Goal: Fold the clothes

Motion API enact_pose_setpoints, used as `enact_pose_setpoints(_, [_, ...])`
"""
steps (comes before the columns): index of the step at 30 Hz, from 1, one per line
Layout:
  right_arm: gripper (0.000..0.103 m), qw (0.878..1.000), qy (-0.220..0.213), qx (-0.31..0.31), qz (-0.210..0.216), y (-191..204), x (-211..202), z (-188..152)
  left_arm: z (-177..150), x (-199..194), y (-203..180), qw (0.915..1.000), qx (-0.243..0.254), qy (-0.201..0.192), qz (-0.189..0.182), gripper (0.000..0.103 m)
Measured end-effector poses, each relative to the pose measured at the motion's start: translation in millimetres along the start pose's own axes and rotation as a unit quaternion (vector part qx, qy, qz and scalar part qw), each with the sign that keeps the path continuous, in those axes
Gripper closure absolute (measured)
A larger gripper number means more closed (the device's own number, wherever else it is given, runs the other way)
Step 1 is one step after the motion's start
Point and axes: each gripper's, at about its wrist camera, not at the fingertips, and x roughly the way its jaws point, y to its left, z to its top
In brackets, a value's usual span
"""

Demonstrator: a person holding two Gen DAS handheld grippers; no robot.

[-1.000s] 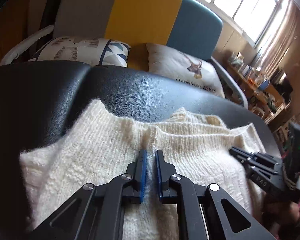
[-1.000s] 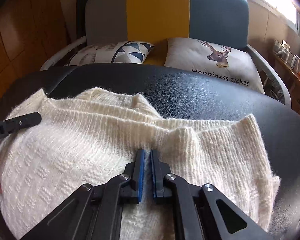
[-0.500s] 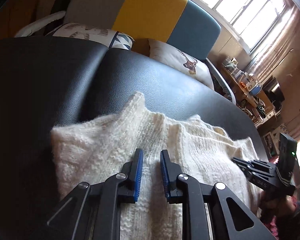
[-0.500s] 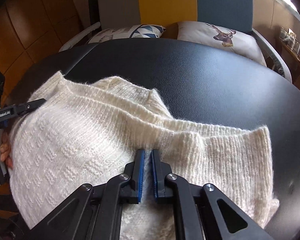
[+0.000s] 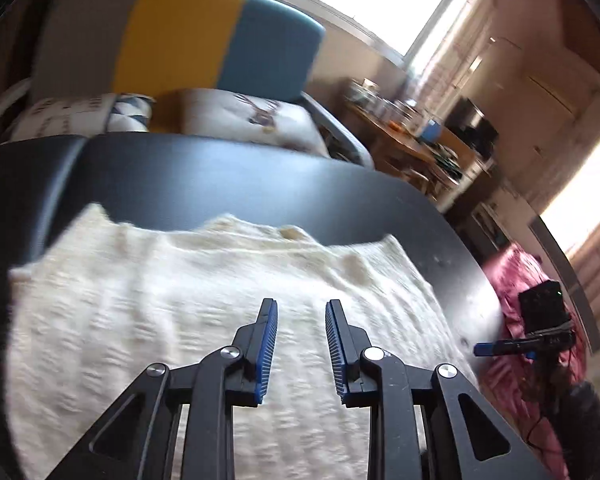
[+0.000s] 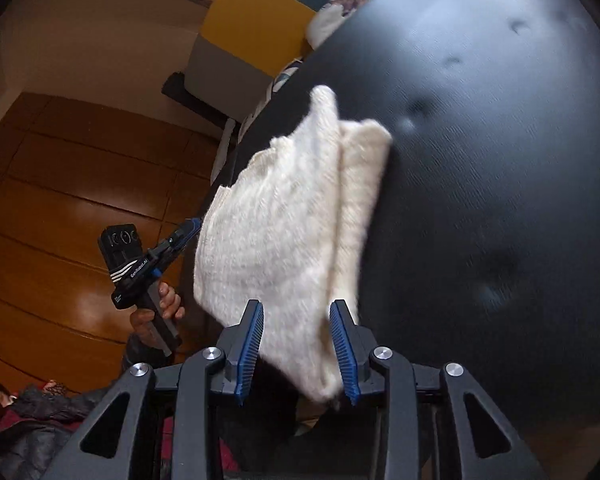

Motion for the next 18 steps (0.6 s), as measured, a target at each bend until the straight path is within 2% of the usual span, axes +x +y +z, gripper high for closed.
enact_pose_setpoints(3, [0.067,0.999,0.002,0.016,0.042,-11.9,1.1,-16.6,-6.1,34.3,-51.7,0.9972,0.047,0.041,-0.041,0.077])
enact_pose_setpoints(5, [0.067,0.997,0.003,0.023,0.070,-17.7,3.3,-25.9,-9.7,53.7,-80.9,0.9935,0.077,0.062,-0.057,0.077])
enact_pose_setpoints(8, [0.067,0.996,0.009,0.024,0.090,-22.2,14.5,-25.2,-12.7,78.6,-109.2,0.9881,0.102,0.088,-0.073,0.077])
enact_pose_setpoints(11, [0.067,0.994,0.013,0.017,0.109,-22.4,26.7,-19.6,-15.7,98.5,-122.5,0.9847,0.112,0.111,-0.074,0.078])
enact_pose_setpoints(15, [0.067,0.991,0.043,-0.010,0.124,-12.3,44.2,-13.0,-21.1,114.9,-130.7,0.9809,0.129,0.130,-0.066,0.078])
enact_pose_setpoints(18, [0.067,0.984,0.107,-0.038,0.140,-0.4,61.8,-13.3,-23.8,125.9,-127.5,0.9797,0.125,0.145,-0.059,0.078])
